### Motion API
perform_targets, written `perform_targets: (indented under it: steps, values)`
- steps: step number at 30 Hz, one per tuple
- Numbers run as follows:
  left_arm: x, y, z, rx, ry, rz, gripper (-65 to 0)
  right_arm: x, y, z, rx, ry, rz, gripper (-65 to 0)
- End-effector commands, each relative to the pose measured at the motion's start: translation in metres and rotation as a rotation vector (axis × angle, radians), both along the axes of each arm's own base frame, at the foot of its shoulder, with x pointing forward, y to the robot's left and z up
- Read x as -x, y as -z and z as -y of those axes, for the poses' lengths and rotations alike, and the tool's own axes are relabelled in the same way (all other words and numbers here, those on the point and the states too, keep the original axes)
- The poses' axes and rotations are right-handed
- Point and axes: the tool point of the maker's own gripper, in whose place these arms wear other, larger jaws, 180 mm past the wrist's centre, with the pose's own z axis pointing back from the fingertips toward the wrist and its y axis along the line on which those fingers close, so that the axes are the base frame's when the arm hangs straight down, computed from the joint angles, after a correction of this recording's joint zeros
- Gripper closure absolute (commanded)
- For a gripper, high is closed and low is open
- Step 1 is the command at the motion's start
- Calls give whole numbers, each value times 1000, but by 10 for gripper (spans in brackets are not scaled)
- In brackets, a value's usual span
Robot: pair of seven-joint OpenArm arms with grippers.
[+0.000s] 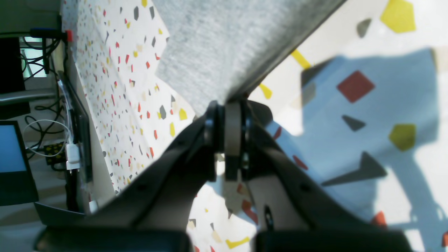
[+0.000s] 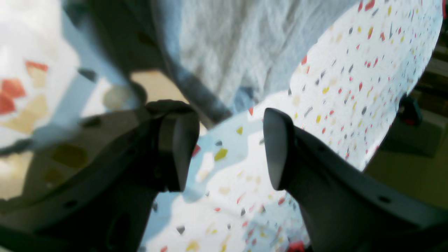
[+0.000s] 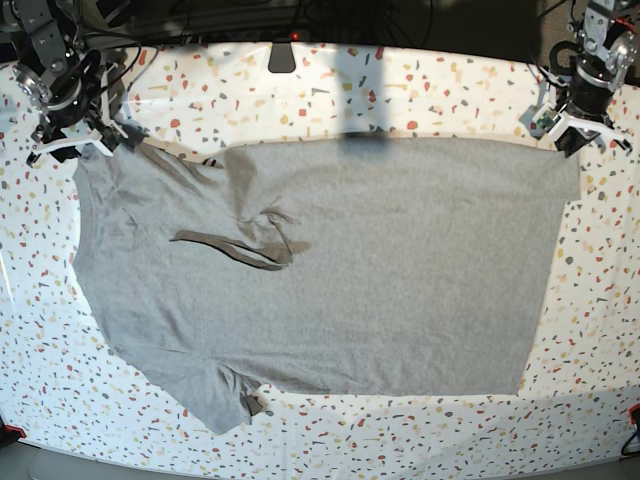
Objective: Fold the T-shirt properly
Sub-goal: 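Pull the shirt edge toward the robot with both grippers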
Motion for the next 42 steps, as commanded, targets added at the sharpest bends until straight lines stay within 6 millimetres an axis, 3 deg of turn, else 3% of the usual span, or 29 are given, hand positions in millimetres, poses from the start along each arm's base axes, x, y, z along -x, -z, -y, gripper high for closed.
perform_targets:
  steps: [1, 4, 9, 14, 18, 21, 24, 28, 34, 42]
  values:
    - [-1, -5, -4, -19, 7, 8, 0, -9, -10, 3, 12, -16, 33, -334]
    - [-3, -8, -3, -18, 9, 14, 0, -10, -12, 6, 47, -29, 35, -330]
    - [-3, -8, -3, -18, 9, 15, 0, -11, -12, 6, 49, -34, 39, -196]
    - [-3, -7, -3, -17, 6, 13, 0, -16, -14, 2, 9, -16, 53, -177]
    - [-2, -7, -1, 31, -22, 14, 0, -25, -18, 0, 3, -24, 63, 0]
    - [0, -5, -3, 34, -39, 3, 0, -29, -21, 2, 5, -16, 83, 0]
    - [3, -10, -20, -21, -115, 36, 0, -30, -24, 8, 22, 15, 100, 0]
    - [12, -28, -36, -81, -189, 153, 0, -16, -18, 14, 44, 36, 59, 0]
    - [42, -24, -23, -58, -142, 106, 0, 17, -16, 28, 55, 62, 35, 0]
    - [69, -30, -5, -30, -103, 70, 0, 77, -13, 46, -18, 120, -44, 0]
